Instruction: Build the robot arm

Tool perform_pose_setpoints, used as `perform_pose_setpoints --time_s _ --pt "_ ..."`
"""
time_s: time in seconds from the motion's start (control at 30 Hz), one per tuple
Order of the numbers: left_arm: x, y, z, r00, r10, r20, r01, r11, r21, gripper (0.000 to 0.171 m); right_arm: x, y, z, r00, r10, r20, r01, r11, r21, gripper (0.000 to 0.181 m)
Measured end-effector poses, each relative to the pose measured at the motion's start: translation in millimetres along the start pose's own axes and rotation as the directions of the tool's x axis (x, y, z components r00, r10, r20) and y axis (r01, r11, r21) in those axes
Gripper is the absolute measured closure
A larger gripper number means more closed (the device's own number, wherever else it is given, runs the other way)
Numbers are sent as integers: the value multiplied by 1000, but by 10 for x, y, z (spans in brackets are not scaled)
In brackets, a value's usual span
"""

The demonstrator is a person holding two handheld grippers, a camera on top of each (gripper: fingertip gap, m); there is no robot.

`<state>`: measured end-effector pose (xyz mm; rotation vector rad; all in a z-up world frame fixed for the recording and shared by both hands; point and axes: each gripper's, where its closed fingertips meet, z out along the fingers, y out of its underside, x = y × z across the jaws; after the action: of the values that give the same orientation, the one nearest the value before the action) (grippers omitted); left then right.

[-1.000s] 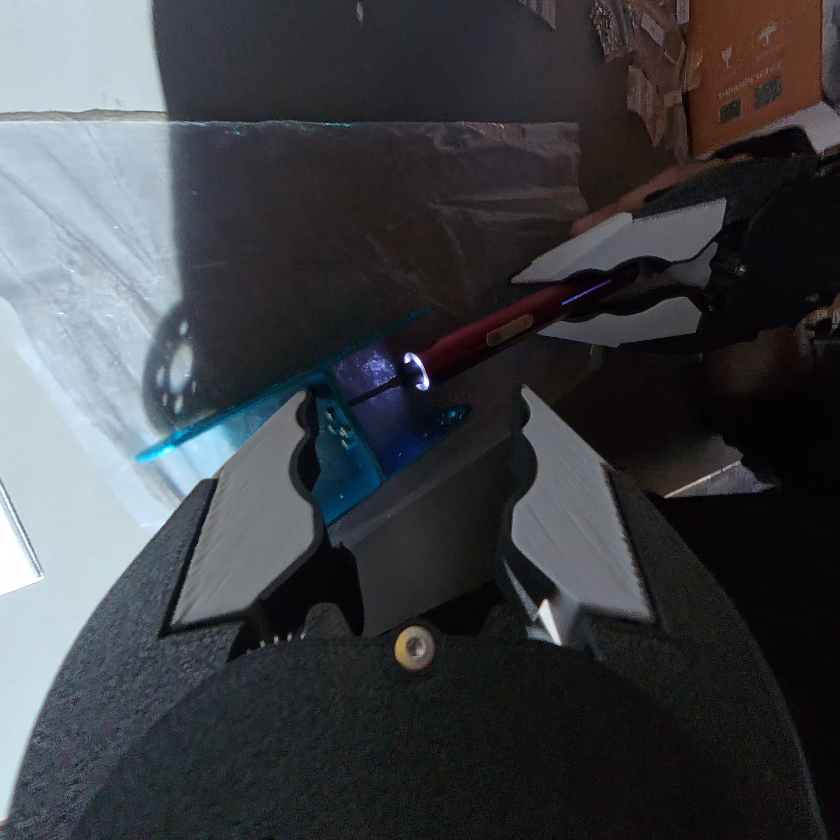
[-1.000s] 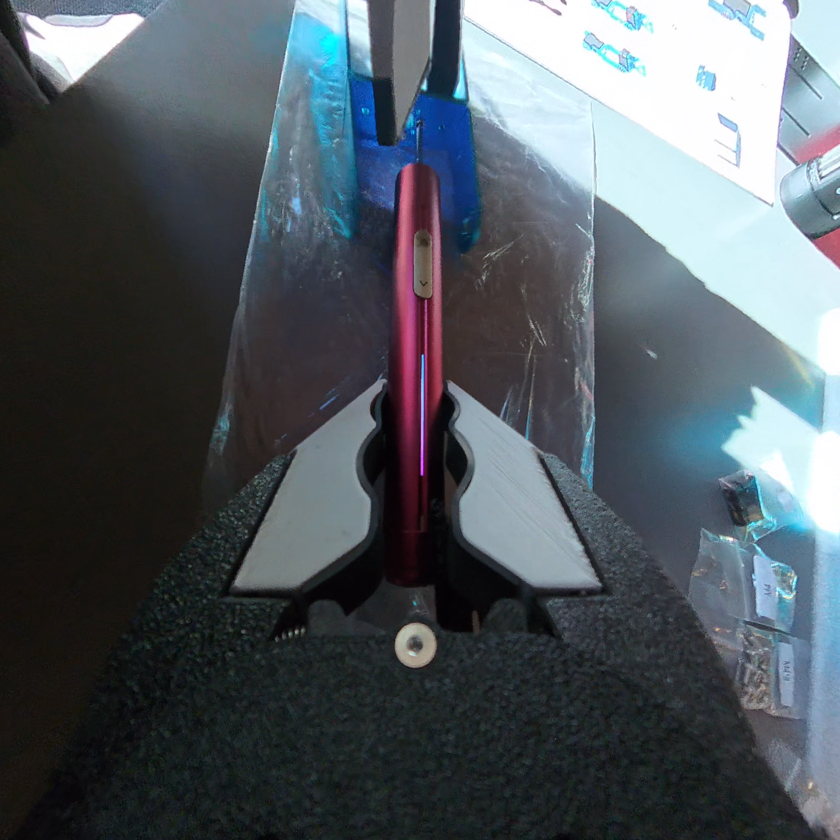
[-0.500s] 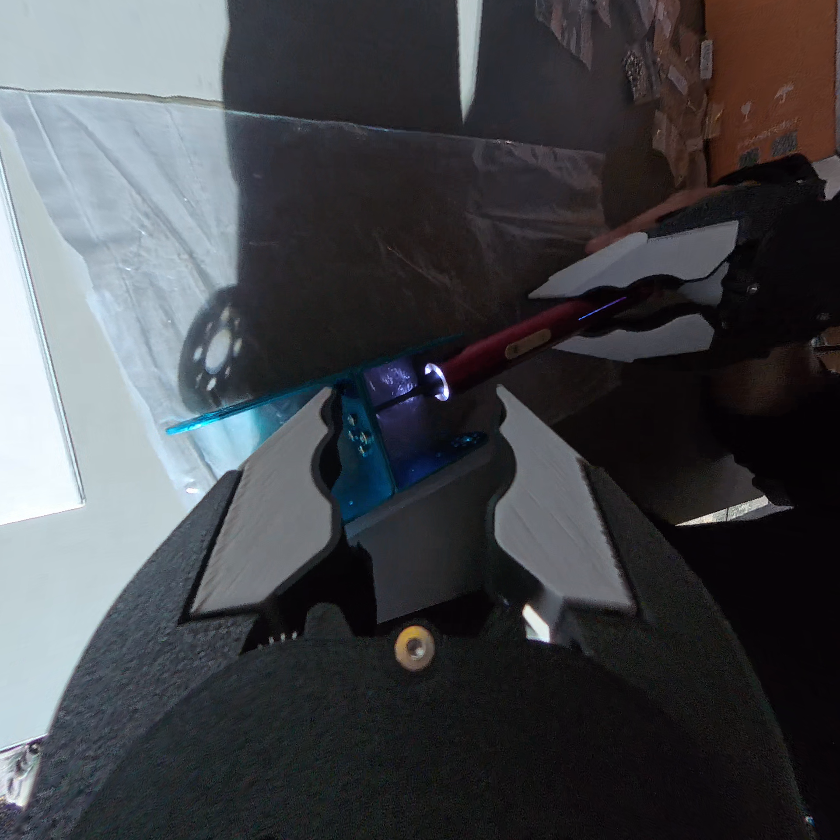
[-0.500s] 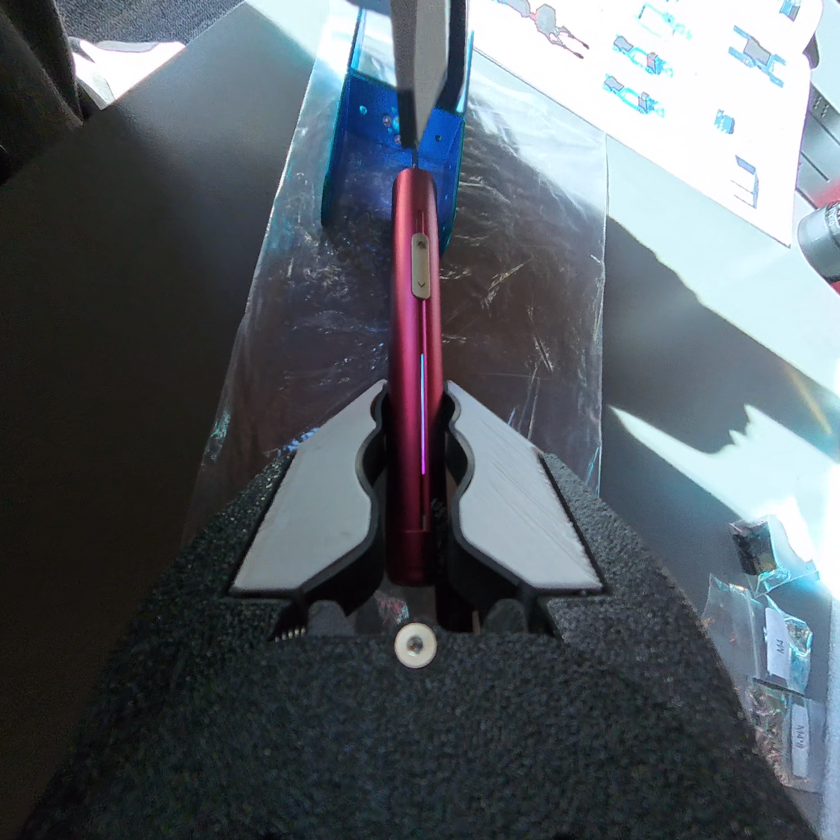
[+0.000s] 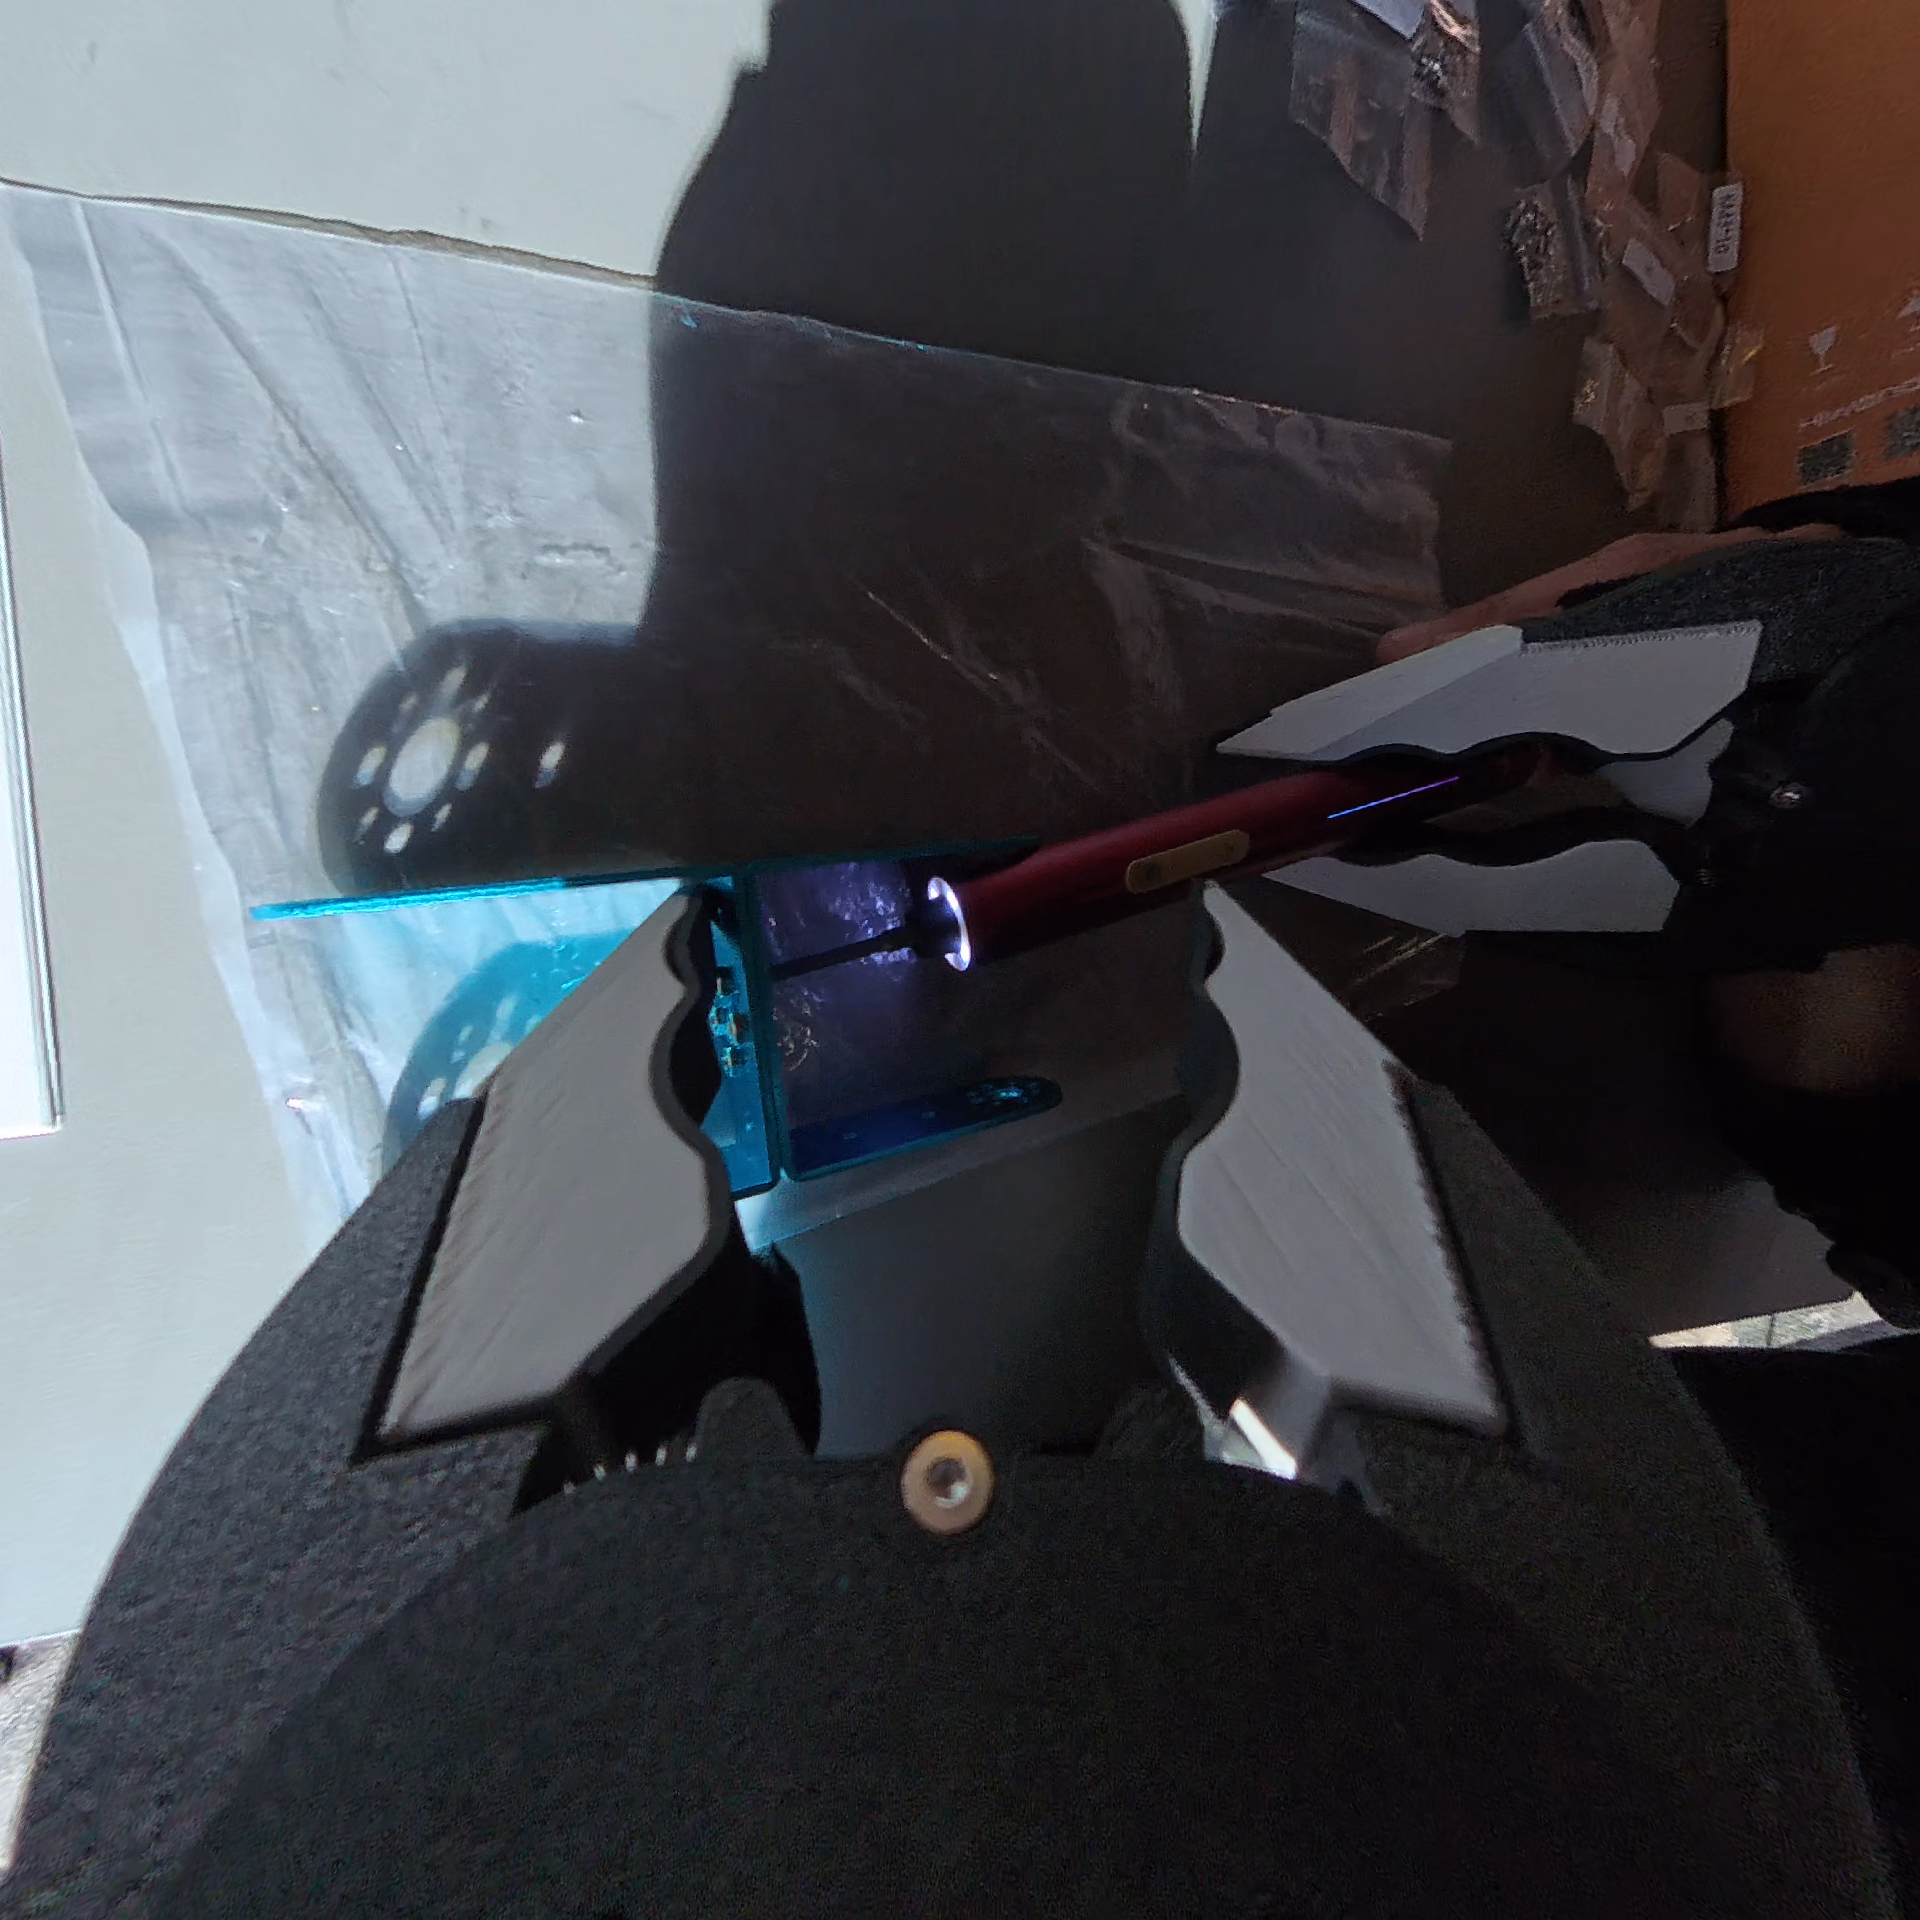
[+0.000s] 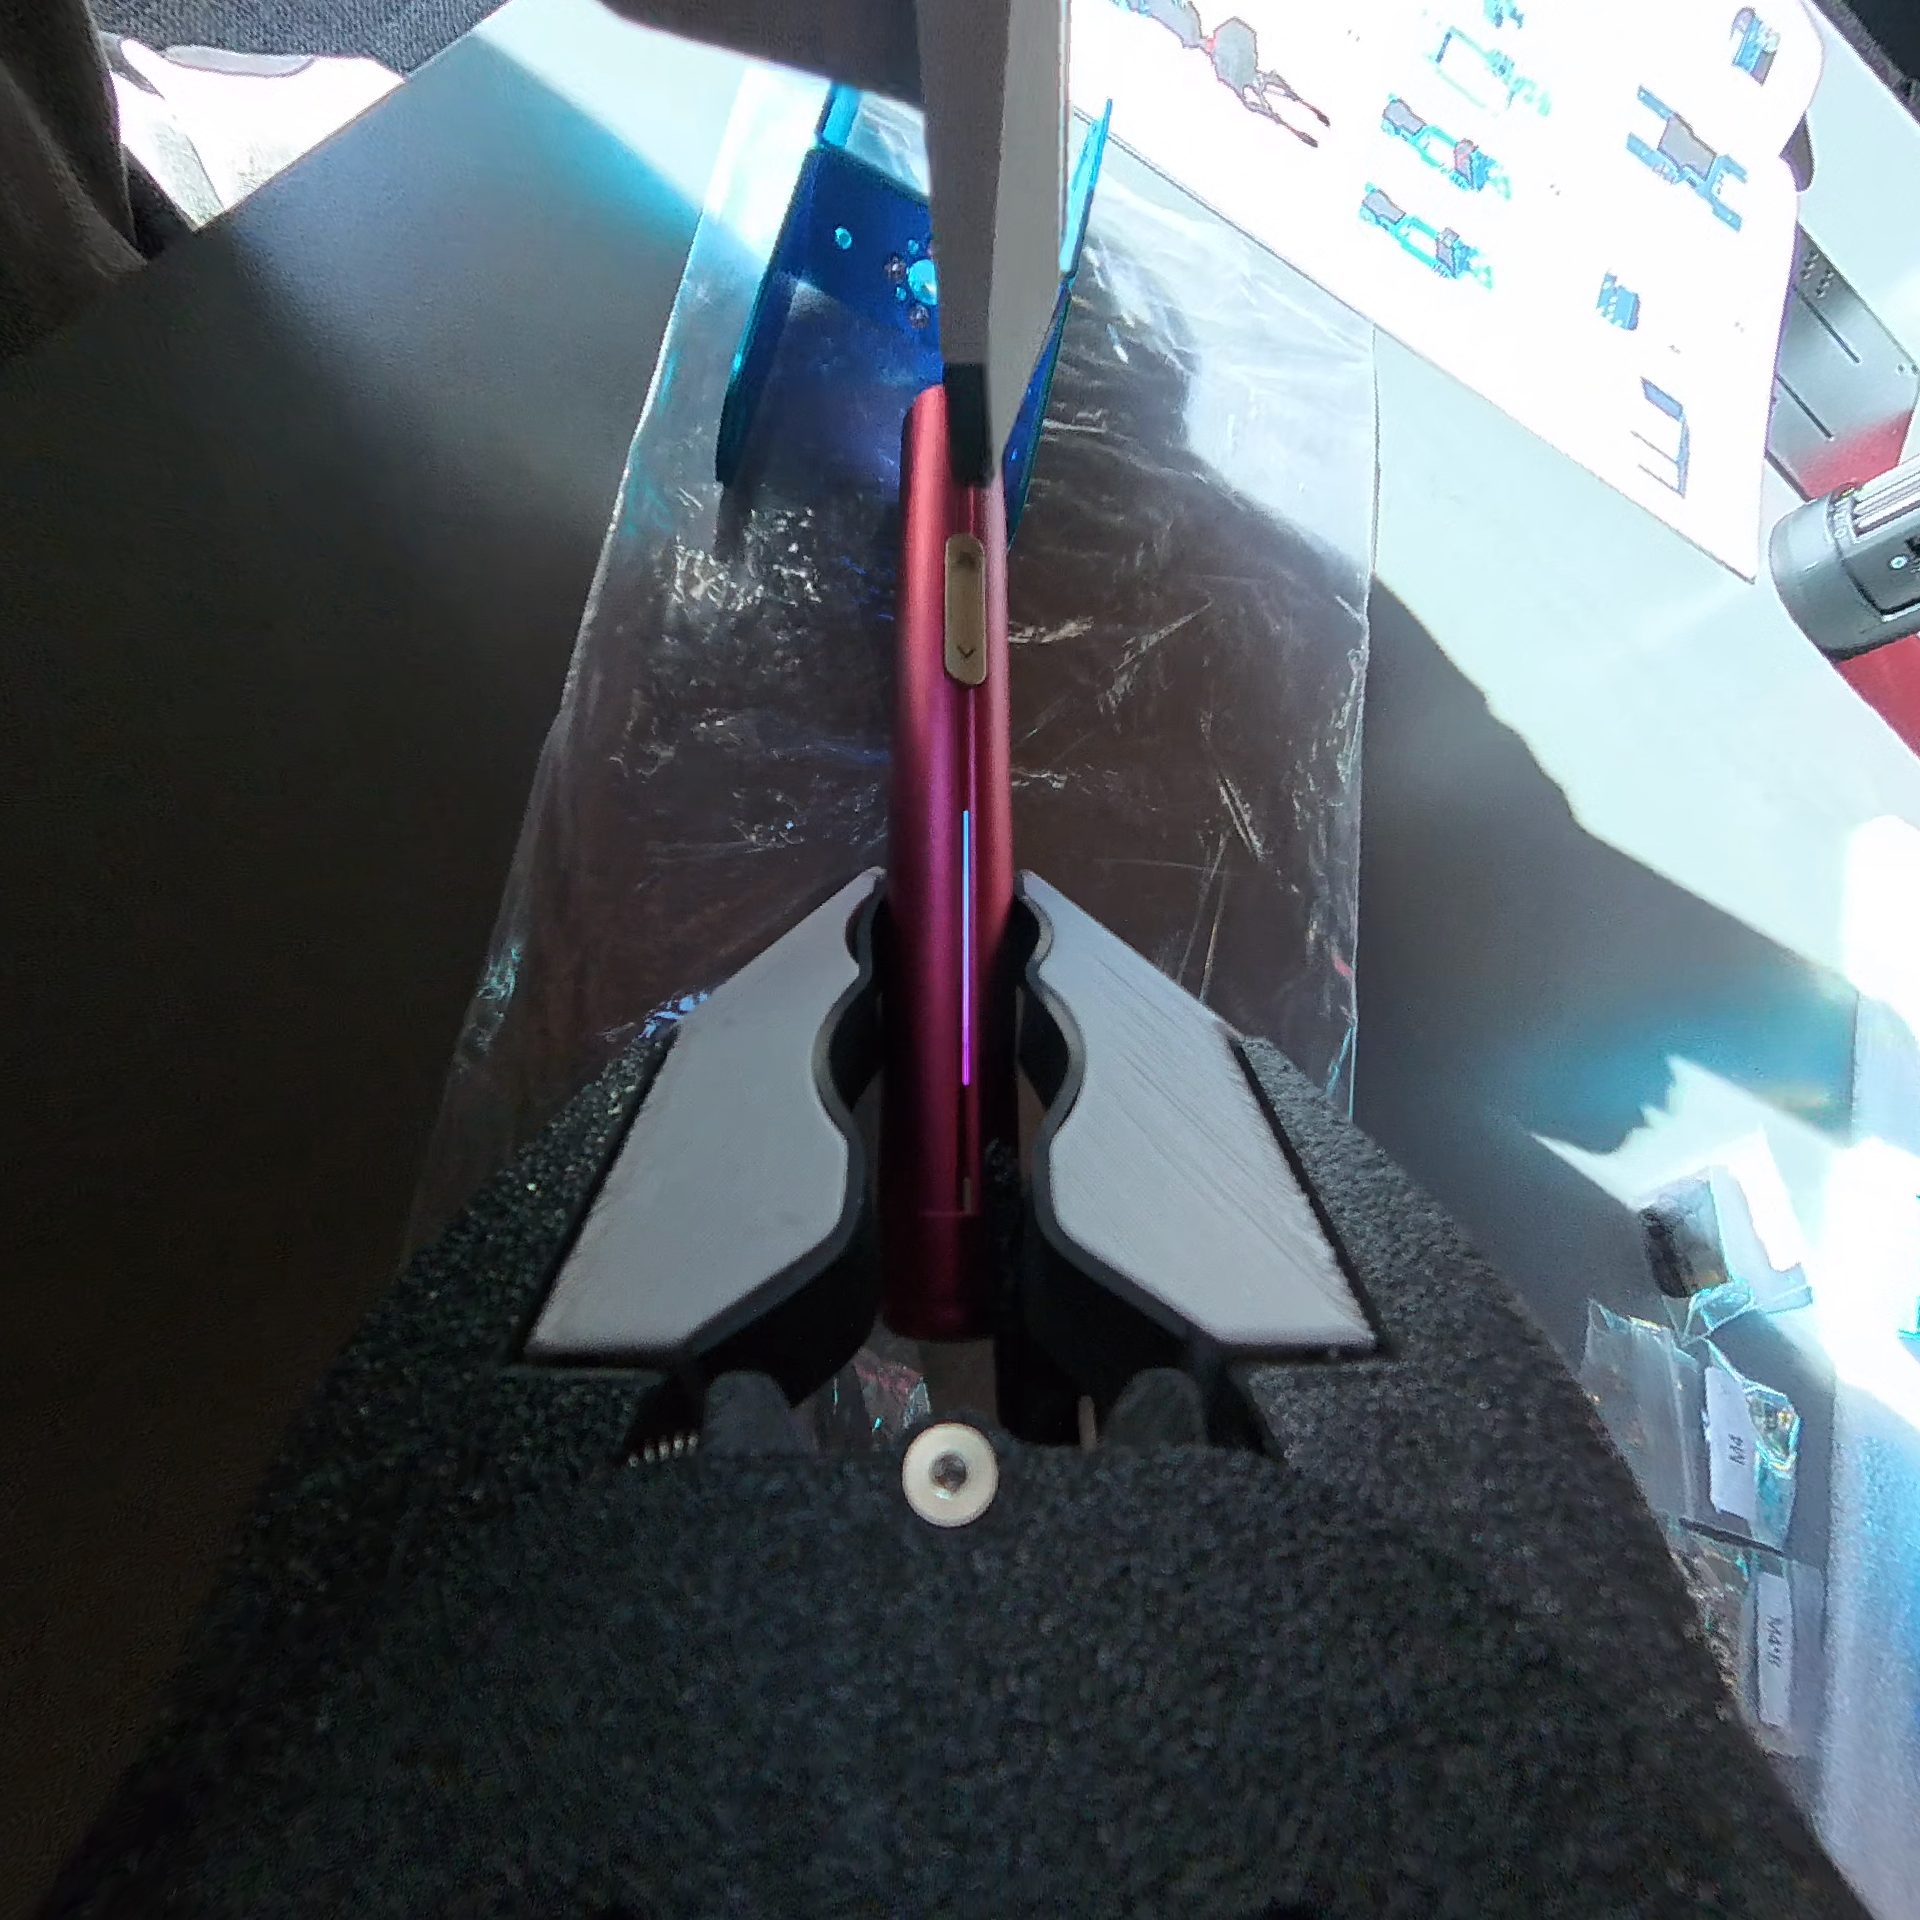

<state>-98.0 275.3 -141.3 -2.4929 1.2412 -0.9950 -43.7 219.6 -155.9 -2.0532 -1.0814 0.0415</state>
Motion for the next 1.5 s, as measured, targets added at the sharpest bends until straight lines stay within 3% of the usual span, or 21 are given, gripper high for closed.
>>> perform_pose_setpoints --time_s 0.37,0.63,1.13,1.5 --pt "-5 20 59 989 44 143 -54 996 71 81 -26 -13 -4 1000 -6 -27 6 1000 2 161" --pt "-26 -13 23 990 -11 140 -8 991 133 85 -26 -27 1 998 -22 -64 22 1000 -6 161" --pt "-60 -3 6 990 13 139 -29 992 119 88 -32 -43 18 998 1 -69 -2 1000 -13 161" --pt "-46 5 3 989 41 139 -60 990 130 88 -54 -30 -6 987 53 -150 -69 992 -104 161"
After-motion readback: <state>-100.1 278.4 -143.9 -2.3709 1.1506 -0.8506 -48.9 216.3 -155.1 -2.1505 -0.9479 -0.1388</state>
